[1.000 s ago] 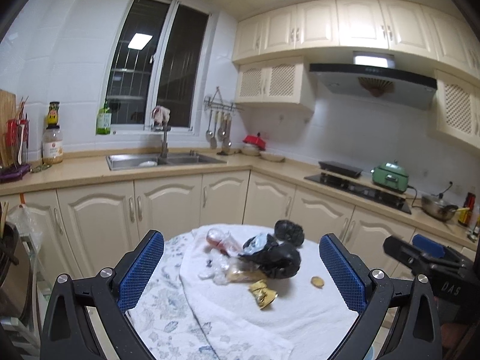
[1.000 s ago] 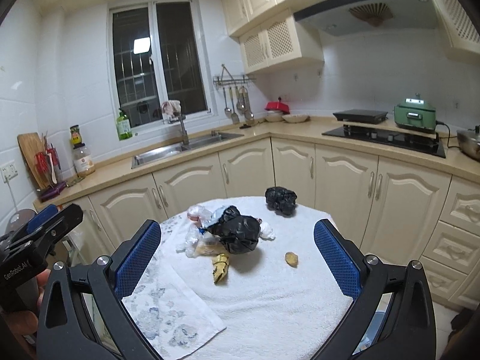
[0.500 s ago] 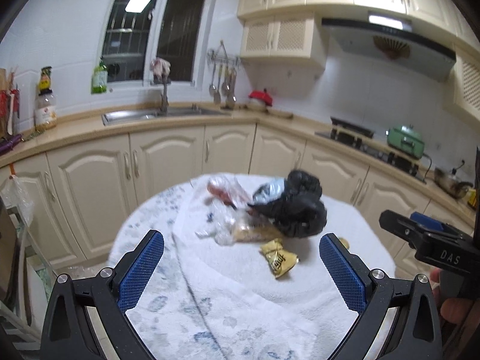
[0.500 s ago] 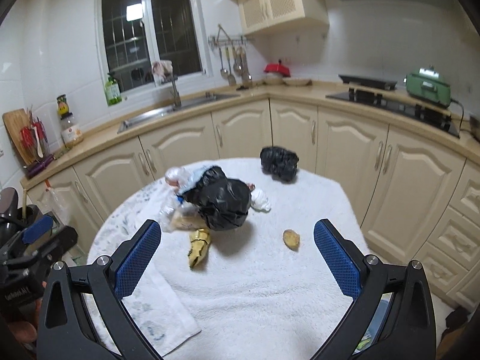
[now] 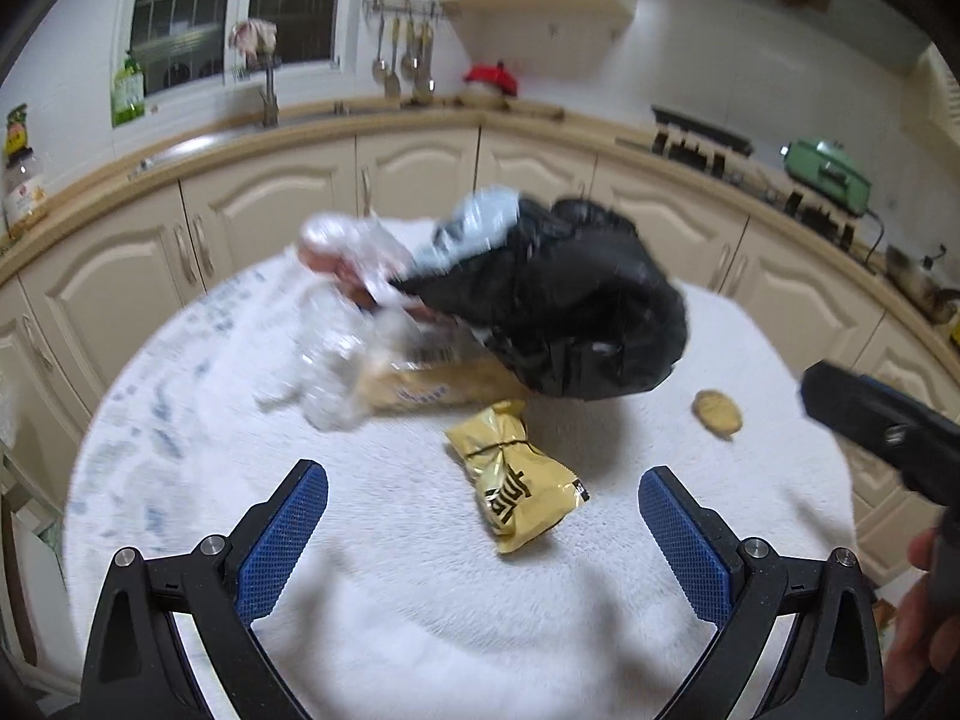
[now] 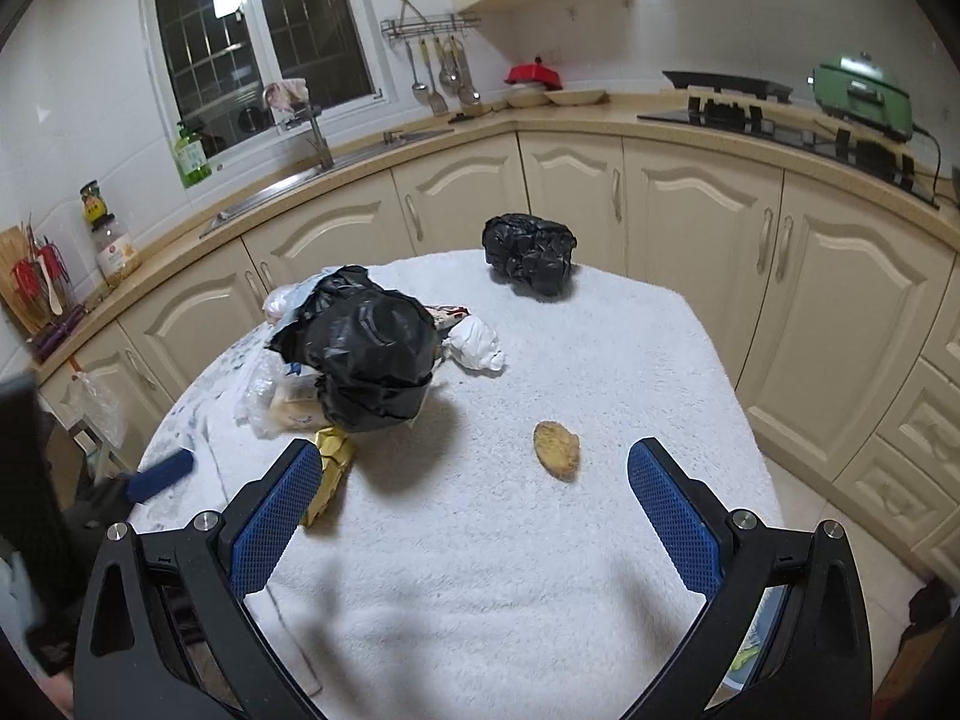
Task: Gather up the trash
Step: 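Grasp the yellow snack wrapper with the left tool while the right tool grasps the black bag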
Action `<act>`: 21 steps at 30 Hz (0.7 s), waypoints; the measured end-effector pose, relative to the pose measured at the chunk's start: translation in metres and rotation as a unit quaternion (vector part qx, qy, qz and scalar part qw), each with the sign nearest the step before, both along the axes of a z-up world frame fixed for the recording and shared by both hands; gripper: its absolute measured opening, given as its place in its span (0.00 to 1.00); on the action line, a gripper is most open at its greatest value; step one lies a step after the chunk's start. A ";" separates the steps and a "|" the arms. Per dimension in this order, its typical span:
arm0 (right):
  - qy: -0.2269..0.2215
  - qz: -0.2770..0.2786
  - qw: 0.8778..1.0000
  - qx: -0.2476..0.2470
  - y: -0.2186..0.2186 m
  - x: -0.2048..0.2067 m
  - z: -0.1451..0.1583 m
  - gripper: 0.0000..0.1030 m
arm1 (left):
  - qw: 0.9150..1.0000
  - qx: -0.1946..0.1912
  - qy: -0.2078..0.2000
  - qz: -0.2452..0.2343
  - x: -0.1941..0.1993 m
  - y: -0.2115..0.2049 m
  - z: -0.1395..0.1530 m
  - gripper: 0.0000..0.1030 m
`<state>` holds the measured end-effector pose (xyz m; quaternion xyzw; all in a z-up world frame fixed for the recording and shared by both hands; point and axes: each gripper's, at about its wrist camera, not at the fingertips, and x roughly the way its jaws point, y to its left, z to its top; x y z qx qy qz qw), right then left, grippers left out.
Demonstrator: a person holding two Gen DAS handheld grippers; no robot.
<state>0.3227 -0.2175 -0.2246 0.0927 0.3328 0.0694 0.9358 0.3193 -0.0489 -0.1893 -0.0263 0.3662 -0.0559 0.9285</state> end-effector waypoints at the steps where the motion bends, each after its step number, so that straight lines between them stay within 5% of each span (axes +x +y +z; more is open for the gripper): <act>1: 0.003 0.002 1.000 0.003 -0.002 0.004 -0.002 1.00 | 1.000 0.004 0.012 0.000 0.014 -0.001 -0.004 0.99; 4: 0.013 0.008 1.000 0.009 -0.004 0.017 -0.008 1.00 | 0.999 0.004 0.040 0.003 0.057 0.001 -0.011 0.91; 6: 0.019 0.014 1.000 0.011 -0.003 0.026 -0.012 1.00 | 0.998 -0.007 0.056 -0.002 0.082 0.004 -0.014 0.67; 11: 0.028 0.031 0.999 0.013 0.006 0.044 -0.019 1.00 | 0.996 -0.053 0.062 -0.018 0.123 0.020 -0.014 0.28; 21: 0.030 0.078 0.997 -0.007 0.050 0.078 -0.015 1.00 | 0.996 -0.082 0.036 -0.016 0.175 0.060 -0.005 0.26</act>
